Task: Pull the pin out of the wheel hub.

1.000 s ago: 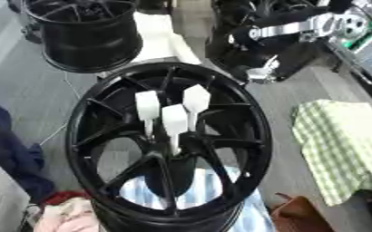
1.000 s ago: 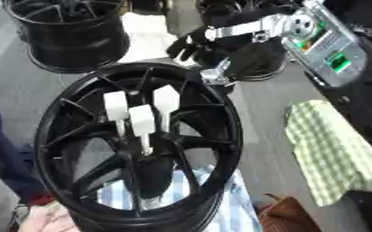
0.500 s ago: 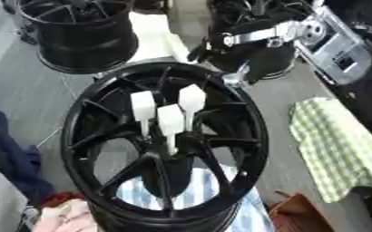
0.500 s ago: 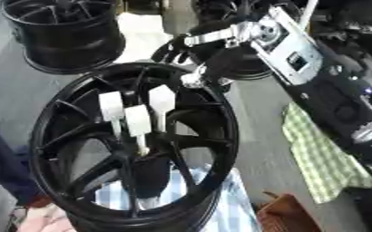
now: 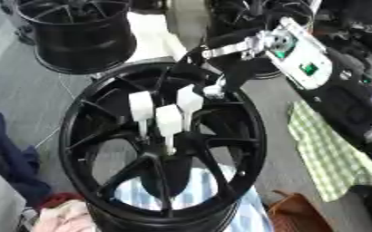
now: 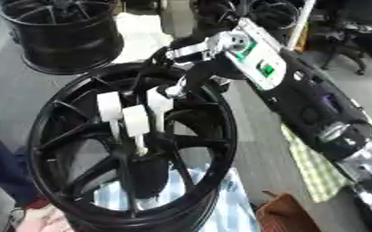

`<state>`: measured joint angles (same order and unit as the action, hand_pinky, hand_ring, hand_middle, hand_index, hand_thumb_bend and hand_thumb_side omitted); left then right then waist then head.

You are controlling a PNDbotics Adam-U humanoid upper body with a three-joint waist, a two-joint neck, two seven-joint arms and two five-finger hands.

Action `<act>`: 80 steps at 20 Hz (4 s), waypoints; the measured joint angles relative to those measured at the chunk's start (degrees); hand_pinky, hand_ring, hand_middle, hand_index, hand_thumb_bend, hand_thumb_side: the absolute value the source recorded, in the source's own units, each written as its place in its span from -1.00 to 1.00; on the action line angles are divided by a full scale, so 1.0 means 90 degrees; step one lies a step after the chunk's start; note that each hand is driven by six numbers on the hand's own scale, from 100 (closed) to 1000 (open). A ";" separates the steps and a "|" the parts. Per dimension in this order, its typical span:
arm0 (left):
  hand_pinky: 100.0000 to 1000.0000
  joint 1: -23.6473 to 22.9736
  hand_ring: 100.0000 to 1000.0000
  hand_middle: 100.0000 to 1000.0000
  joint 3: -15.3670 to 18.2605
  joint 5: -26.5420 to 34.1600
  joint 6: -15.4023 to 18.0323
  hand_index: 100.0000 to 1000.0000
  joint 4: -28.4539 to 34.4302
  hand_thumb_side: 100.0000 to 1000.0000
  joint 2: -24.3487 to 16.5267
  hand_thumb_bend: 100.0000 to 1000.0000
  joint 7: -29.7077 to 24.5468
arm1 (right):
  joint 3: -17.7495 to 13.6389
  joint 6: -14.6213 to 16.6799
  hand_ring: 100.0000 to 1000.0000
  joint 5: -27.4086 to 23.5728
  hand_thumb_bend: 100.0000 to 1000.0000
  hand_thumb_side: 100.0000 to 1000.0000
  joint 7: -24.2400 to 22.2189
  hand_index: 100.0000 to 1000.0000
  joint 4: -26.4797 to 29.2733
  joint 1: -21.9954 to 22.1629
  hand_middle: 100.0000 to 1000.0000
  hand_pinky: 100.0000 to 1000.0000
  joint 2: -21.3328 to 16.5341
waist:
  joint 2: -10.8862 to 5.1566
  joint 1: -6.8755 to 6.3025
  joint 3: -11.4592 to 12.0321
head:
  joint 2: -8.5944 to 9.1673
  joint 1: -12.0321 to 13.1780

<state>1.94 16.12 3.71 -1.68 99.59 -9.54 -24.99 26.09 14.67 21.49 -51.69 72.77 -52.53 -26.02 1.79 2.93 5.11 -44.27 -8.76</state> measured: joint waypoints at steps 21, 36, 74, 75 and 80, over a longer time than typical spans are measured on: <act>0.43 0.0010 1.00 0.44 -0.0001 -0.0003 -0.0010 0.85 0.0000 0.82 0.0045 -1.00 -0.0023 | 0.0041 0.0184 0.86 0.0002 -1.00 -0.09 0.0100 1.00 -0.0289 0.0089 0.80 0.80 0.0062 | 0.0000 0.0006 0.0007 | 0.0000 -0.0021; 0.43 0.0011 1.00 0.44 -0.0001 -0.0003 -0.0001 0.85 -0.0001 0.82 0.0045 -1.00 -0.0033 | 0.0162 0.0237 0.75 0.0323 -1.00 -0.41 0.0152 0.94 -0.0306 0.0163 0.60 0.77 0.0077 | 0.0000 -0.0012 -0.0009 | 0.0000 -0.0041; 0.44 -0.0038 1.00 0.44 0.0126 -0.0032 -0.0033 0.85 -0.0019 0.82 -0.0012 -1.00 0.0053 | -0.3083 -0.0807 0.53 -0.1989 -1.00 -0.10 0.3348 0.80 0.2672 0.4310 0.40 0.62 -0.2752 | 0.0001 0.0100 -0.0547 | 0.0000 0.0299; 0.44 -0.0036 1.00 0.45 0.0137 -0.0033 -0.0031 0.85 -0.0019 0.82 -0.0012 -1.00 0.0066 | -0.3347 -0.0888 0.62 -0.1807 -1.00 0.13 0.3665 0.88 0.2642 0.4748 0.62 0.66 -0.2575 | 0.0008 0.0091 -0.0563 | 0.0000 0.0323; 0.44 -0.0017 1.00 0.44 0.0181 -0.0052 -0.0029 0.85 -0.0018 0.82 -0.0010 -1.00 0.0114 | -0.4533 -0.1274 0.65 -0.1230 -0.72 0.42 0.5820 0.88 0.1866 0.6117 0.76 0.64 -0.1099 | 0.0036 0.0029 -0.0570 | 0.0000 0.0435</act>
<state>1.78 17.74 3.24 -1.94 99.43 -9.63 -23.96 -14.71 3.21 10.41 0.69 89.56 2.53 -35.92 2.12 3.19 -0.02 -44.27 -4.84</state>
